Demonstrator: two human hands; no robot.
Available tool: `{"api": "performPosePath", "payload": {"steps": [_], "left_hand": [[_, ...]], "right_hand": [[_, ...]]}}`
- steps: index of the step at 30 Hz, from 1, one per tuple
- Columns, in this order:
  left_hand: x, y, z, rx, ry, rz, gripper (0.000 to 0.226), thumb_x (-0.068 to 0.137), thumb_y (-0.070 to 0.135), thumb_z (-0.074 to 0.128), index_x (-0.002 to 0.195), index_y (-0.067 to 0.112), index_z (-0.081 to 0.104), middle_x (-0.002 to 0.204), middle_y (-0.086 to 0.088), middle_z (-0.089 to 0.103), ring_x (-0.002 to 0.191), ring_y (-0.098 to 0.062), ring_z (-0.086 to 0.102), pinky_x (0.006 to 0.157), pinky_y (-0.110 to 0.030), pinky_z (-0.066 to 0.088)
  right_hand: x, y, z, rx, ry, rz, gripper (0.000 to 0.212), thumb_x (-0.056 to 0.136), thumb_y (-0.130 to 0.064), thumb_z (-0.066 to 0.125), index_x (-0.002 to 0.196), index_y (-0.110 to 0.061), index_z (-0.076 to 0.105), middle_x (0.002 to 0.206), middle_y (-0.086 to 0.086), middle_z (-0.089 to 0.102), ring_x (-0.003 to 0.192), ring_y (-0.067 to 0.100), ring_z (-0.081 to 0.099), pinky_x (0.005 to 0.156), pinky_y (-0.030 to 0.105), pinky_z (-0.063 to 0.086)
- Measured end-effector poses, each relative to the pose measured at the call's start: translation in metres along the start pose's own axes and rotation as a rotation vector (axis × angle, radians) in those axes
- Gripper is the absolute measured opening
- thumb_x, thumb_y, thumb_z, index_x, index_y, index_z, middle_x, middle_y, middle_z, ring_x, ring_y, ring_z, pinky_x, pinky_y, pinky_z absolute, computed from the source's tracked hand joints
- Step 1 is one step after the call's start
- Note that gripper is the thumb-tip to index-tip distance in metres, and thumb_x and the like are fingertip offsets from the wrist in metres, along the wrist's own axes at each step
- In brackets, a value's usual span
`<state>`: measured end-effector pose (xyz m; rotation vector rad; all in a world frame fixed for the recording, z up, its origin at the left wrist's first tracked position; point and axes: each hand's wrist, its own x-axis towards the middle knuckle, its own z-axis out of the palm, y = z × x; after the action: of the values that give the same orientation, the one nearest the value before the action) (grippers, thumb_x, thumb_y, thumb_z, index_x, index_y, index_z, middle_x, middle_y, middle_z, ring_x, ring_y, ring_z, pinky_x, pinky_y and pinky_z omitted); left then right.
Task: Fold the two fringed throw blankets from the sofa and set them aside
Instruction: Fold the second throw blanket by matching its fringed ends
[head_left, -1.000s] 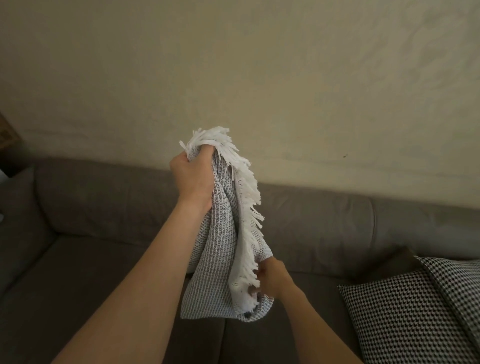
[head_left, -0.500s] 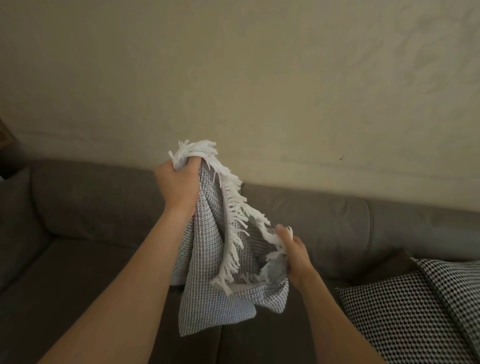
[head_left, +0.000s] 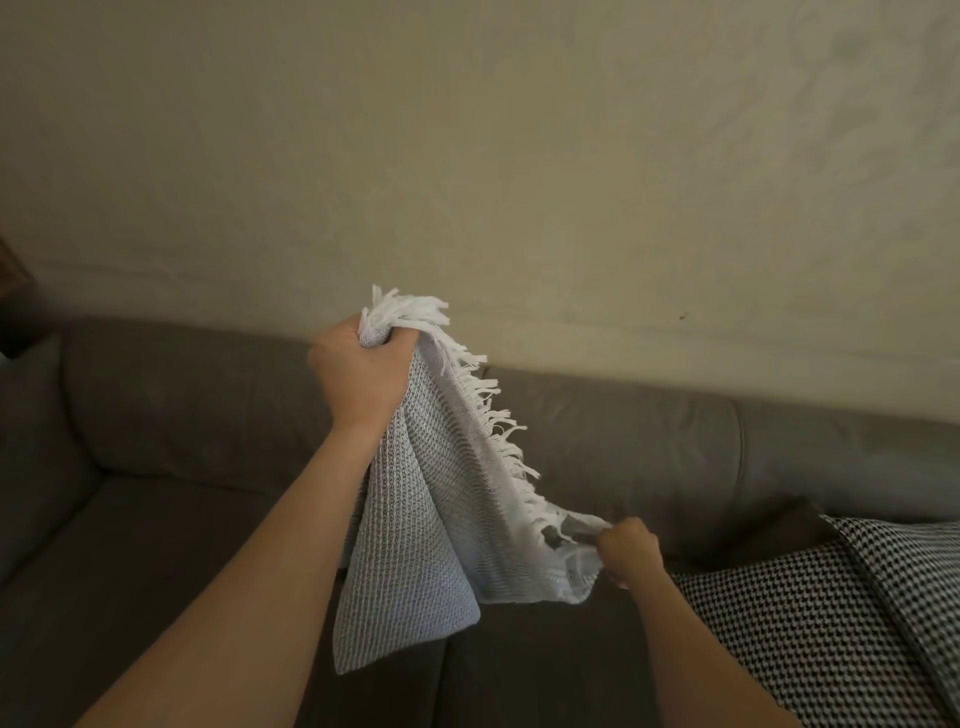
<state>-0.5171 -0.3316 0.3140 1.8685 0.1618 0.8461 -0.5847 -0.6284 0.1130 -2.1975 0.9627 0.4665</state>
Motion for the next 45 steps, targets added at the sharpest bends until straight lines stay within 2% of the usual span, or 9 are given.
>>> {"api": "performPosePath", "payload": {"steps": [5, 10, 16, 19, 26, 31, 34, 39, 45], "left_hand": [[-0.001, 0.000, 0.002, 0.023, -0.035, 0.033, 0.051, 0.082, 0.028, 0.081, 0.050, 0.018, 0.043, 0.047, 0.007, 0.040, 0.046, -0.009, 0.028, 0.045, -0.021, 0.026], [0.001, 0.001, 0.000, 0.019, -0.040, 0.026, 0.052, 0.082, 0.029, 0.081, 0.049, 0.017, 0.042, 0.045, 0.007, 0.039, 0.046, -0.008, 0.027, 0.046, -0.028, 0.028], [-0.003, 0.004, 0.005, 0.029, -0.051, 0.044, 0.054, 0.083, 0.031, 0.082, 0.049, 0.018, 0.042, 0.044, 0.007, 0.040, 0.044, -0.009, 0.030, 0.046, -0.024, 0.027], [-0.006, 0.007, 0.009, 0.022, -0.063, 0.068, 0.053, 0.083, 0.030, 0.082, 0.050, 0.016, 0.043, 0.046, 0.006, 0.041, 0.046, -0.010, 0.029, 0.047, -0.026, 0.028], [-0.005, 0.012, 0.009, 0.012, -0.108, 0.105, 0.053, 0.083, 0.025, 0.082, 0.050, 0.019, 0.040, 0.046, 0.008, 0.037, 0.046, -0.009, 0.032, 0.046, -0.022, 0.025], [-0.003, 0.010, 0.009, 0.017, -0.170, 0.119, 0.057, 0.084, 0.028, 0.084, 0.050, 0.020, 0.039, 0.047, 0.008, 0.037, 0.046, -0.009, 0.029, 0.046, -0.025, 0.025], [-0.006, 0.010, 0.010, 0.013, -0.244, 0.128, 0.056, 0.084, 0.028, 0.084, 0.050, 0.017, 0.042, 0.049, 0.008, 0.039, 0.047, -0.008, 0.029, 0.046, -0.027, 0.025], [-0.007, 0.004, 0.012, 0.053, -0.423, 0.127, 0.051, 0.081, 0.035, 0.086, 0.051, 0.013, 0.051, 0.048, 0.005, 0.044, 0.047, -0.006, 0.032, 0.047, -0.030, 0.029], [-0.006, 0.003, 0.013, 0.215, -0.761, 0.149, 0.037, 0.078, 0.043, 0.091, 0.059, 0.023, 0.067, 0.054, 0.010, 0.064, 0.047, -0.004, 0.046, 0.048, -0.030, 0.037]], "right_hand": [[0.003, -0.007, 0.015, 0.493, -0.016, 0.034, 0.026, 0.103, -0.008, 0.048, 0.106, 0.008, 0.068, 0.091, 0.020, 0.068, 0.081, 0.035, 0.069, 0.060, 0.039, 0.060], [-0.007, -0.015, 0.023, 0.836, -0.028, 0.036, 0.031, 0.105, -0.020, 0.041, 0.100, 0.000, 0.064, 0.083, 0.014, 0.065, 0.073, 0.028, 0.061, 0.066, 0.036, 0.051], [-0.001, -0.022, 0.015, 0.521, -0.180, -0.217, 0.058, 0.067, -0.036, 0.075, 0.119, -0.012, 0.070, 0.111, 0.011, 0.077, 0.100, 0.028, 0.075, 0.095, 0.048, 0.062], [-0.009, -0.017, 0.006, 0.132, -0.009, -0.259, 0.067, 0.077, -0.021, 0.074, 0.142, -0.012, 0.059, 0.122, 0.013, 0.071, 0.111, 0.032, 0.069, 0.092, 0.035, 0.057], [-0.005, -0.002, -0.011, -0.087, -0.010, -0.132, 0.022, 0.083, -0.019, 0.068, 0.100, -0.007, 0.059, 0.091, 0.008, 0.065, 0.083, 0.026, 0.067, 0.075, 0.040, 0.060], [0.033, 0.016, -0.008, -0.111, -0.016, -0.015, 0.067, 0.088, -0.046, 0.071, 0.140, -0.007, 0.054, 0.133, 0.018, 0.058, 0.111, 0.033, 0.064, 0.092, 0.038, 0.054], [0.015, 0.007, -0.016, 0.072, 0.181, 0.008, 0.047, 0.093, -0.009, 0.073, 0.134, -0.003, 0.051, 0.144, 0.025, 0.037, 0.105, 0.040, 0.060, 0.088, 0.043, 0.056], [-0.010, -0.028, -0.015, 0.362, 0.317, -0.279, 0.041, 0.091, -0.002, 0.064, 0.133, -0.005, 0.063, 0.137, 0.019, 0.060, 0.116, 0.037, 0.064, 0.102, 0.045, 0.052], [-0.085, -0.098, -0.025, 0.664, -0.081, -0.874, 0.064, 0.088, -0.051, 0.069, 0.147, -0.031, 0.053, 0.144, -0.011, 0.060, 0.133, 0.007, 0.058, 0.110, 0.038, 0.051]]}}
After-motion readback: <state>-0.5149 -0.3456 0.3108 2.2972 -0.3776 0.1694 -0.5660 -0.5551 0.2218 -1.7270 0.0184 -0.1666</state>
